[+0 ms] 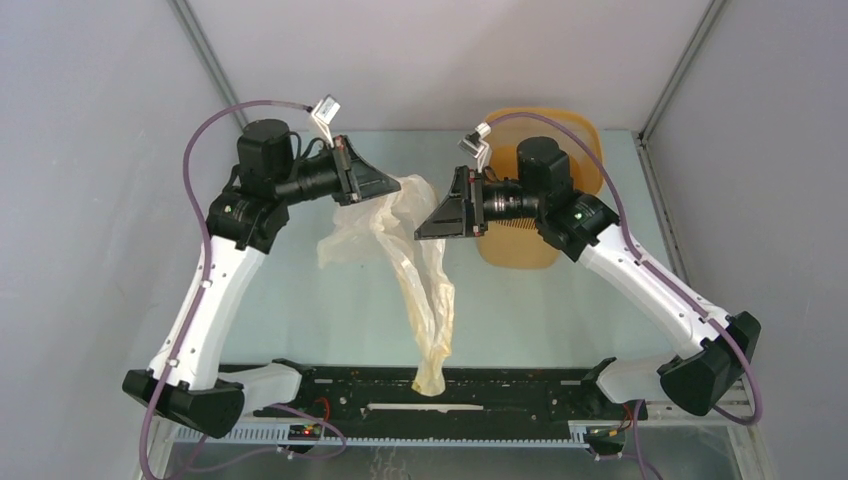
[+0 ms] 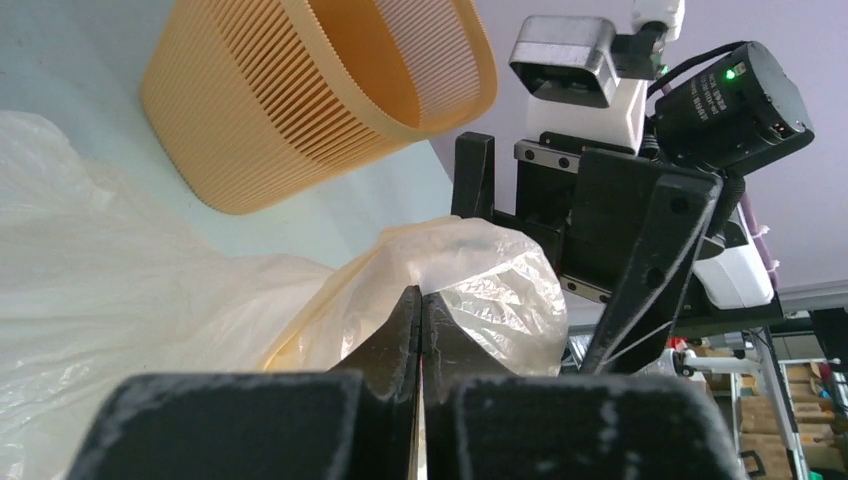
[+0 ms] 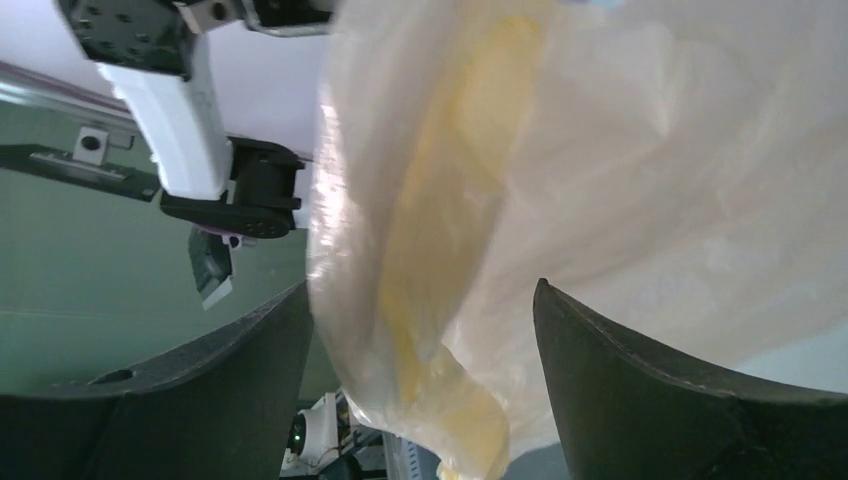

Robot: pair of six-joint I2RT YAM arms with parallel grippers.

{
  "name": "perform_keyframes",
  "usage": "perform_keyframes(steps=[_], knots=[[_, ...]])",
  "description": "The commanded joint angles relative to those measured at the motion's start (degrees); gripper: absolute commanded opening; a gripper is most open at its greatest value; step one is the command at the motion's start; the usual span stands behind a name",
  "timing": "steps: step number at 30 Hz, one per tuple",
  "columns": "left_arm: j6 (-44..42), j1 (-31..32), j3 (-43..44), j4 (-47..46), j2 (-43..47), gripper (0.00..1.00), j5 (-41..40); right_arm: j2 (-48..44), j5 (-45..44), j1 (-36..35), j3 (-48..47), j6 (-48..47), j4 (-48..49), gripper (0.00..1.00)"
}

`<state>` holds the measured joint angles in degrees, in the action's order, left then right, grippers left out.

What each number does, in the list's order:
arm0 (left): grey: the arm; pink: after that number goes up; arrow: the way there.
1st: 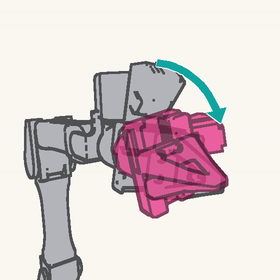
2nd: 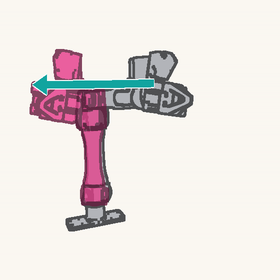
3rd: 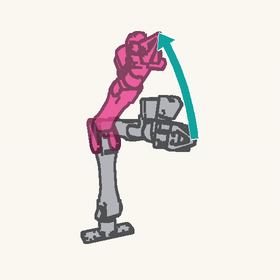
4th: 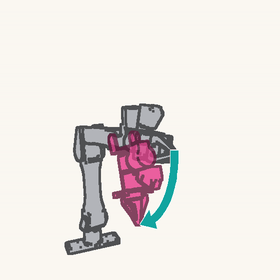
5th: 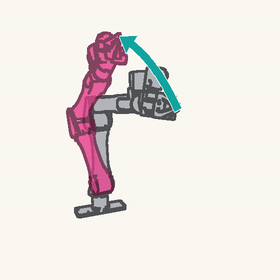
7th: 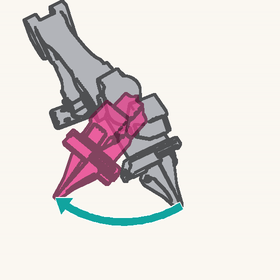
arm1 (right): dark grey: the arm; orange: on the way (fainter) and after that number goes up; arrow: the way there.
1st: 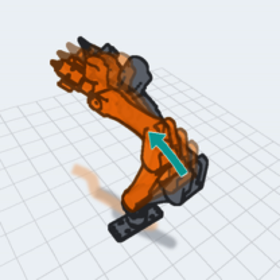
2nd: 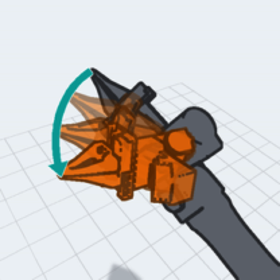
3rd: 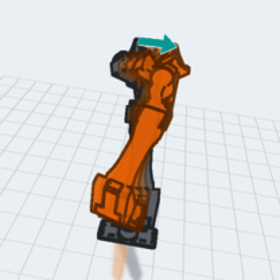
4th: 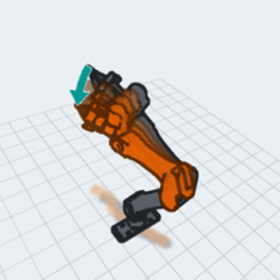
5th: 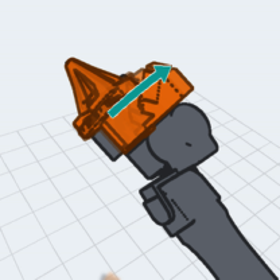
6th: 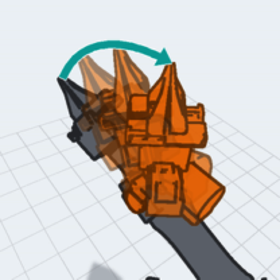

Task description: Put the trash bags into the trash bin

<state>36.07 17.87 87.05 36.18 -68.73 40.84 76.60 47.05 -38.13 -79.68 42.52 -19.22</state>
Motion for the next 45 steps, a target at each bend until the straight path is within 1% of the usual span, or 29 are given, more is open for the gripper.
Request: perform_keyframes(steps=[1, 3, 5, 8, 10, 12, 14, 15, 16, 17, 19, 21, 22, 23, 26, 28, 31, 33, 35, 38, 40, 41, 42, 43, 44, 45], knots=[[3.76, 0.15, -3.3, -8.81, 1.92, 0.0, 2.64, -2.48, 4.15, 0.59, 0.31, 7.94, 14.52, 0.89], [5.24, 0.08, -4.25, -10.3, 1.35, 0.0, -0.12, -2.21, 6.1, 0.98, 0.31, 11.76, 18.29, 0.88], [5.85, -0.36, -3.83, -8.4, -0.19, 0.0, -3.74, -2.64, 6.11, 0.39, 0.31, 14.23, 21.08, 0.87], [7.07, -0.79, -2.38, -6.11, -3.97, 0.0, -5.32, -3.45, 5.55, -0.03, 0.31, 17.38, 24.37, 0.8], [7.25, -0.82, -2.63, -6.46, -4.72, 0.0, -6.08, -3.81, 5.65, 1.66, 0.08, 20.43, 28.34, 0.79], [7.55, -0.89, -2.93, -6.89, -5.23, 0.0, -6.86, -3.24, 6.34, 4.37, -0.42, 25.82, 33.1, 0.77], [9.01, -0.99, -2.47, -8.35, -5.95, 0.0, -5.38, -2.25, 7.18, 6.6, -0.92, 31.28, 36.61, 0.67], [9.88, -0.99, -2.33, -9.72, -6.13, 0.0, -4.43, -1.72, 7.91, 7.03, -1.1, 32.49, 36.99, 0.62], [10.49, -0.97, -2.17, -10.76, -6.29, 0.0, -3.82, -1.37, 8.51, 7.09, -1.31, 32.22, 35.99, 0.59], [10.73, -0.99, -1.65, -11.3, -6.37, 0.0, -3.45, -1.29, 8.88, 7.1, -1.54, 30.38, 32.93, 0.57], [10.77, -0.99, -0.59, -11.61, -6.31, 0.0, -2.63, -1.78, 8.88, 7.73, -2.98, 23.91, 23.33, 0.57], [10.77, -0.99, -0.62, -12.41, -5.58, 0.0, -2.04, -2.77, 7.8, 9.47, -4.02, 17.87, 15.26, 0.61], [10.76, -1.02, -0.86, -13.04, -5.17, 0.0, -1.8, -3.19, 7.57, 10.41, -4.03, 16.75, 13.65, 0.65], [10.81, -1.07, -1.04, -13.36, -4.87, 0.0, -1.62, -3.44, 7.77, 11.3, -3.79, 16.48, 13.32, 0.69], [13.56, -1.08, -1.31, -15.06, -4.46, 0.0, -0.39, -3.14, 9.74, 12.37, -3.41, 16.21, 12.78, 0.74], [16.7, -1.08, -2.03, -18.14, -3.5, 0.0, 0.93, -3.34, 9.97, 11.66, -2.07, 14.52, 11.15, 0.74], [16.86, -1.08, -1.94, -18.49, -2.01, 0.0, 1.37, -3.69, 9.35, 9.6, -1.04, 12.24, 9.06, 0.74], [16.5, -1.08, -2.65, -18.54, -0.99, 0.0, 1.73, -3.82, 8.68, 8.56, -1.09, 11.76, 9.38, 0.72], [15.36, -1.15, -2.95, -18.12, -0.8, 0.0, 2.48, -3.6, 8.37, 8.38, -1.05, 12.82, 10.74, 0.65], [15.33, -1.26, -1.6, -15.32, -1.81, 0.0, 3.59, -3.13, 8.83, 8.22, -1.05, 16.38, 13.8, 0.49], [15.17, -1.26, -0.36, -14.8, -2.15, 0.0, 5.04, -3.12, 7.78, 7.56, -1.01, 15.88, 13.35, 0.38], [14.07, -1.32, 0.46, -13.46, -2.01, 0.0, 4.9, -3.12, 6.57, 7.15, -1.0, 15.29, 12.05, 0.31], [12.69, -1.46, 1.36, -11.58, -1.81, 0.0, 4.35, -3.0, 5.06, 7.03, -1.0, 14.74, 10.27, 0.19], [11.72, -1.59, 2.08, -9.8, -1.59, 0.0, 3.54, -2.77, 3.23, 7.02, -1.03, 14.62, 8.33, 0.13], [11.29, -1.67, 2.31, -8.9, -1.32, 0.0, 2.9, -2.51, 1.62, 7.07, -1.01, 14.65, 6.95, 0.0], [11.34, -1.89, 2.31, -8.52, -0.96, 0.0, 2.24, -2.18, 0.74, 7.29, -1.0, 15.05, 6.01, 0.0]])
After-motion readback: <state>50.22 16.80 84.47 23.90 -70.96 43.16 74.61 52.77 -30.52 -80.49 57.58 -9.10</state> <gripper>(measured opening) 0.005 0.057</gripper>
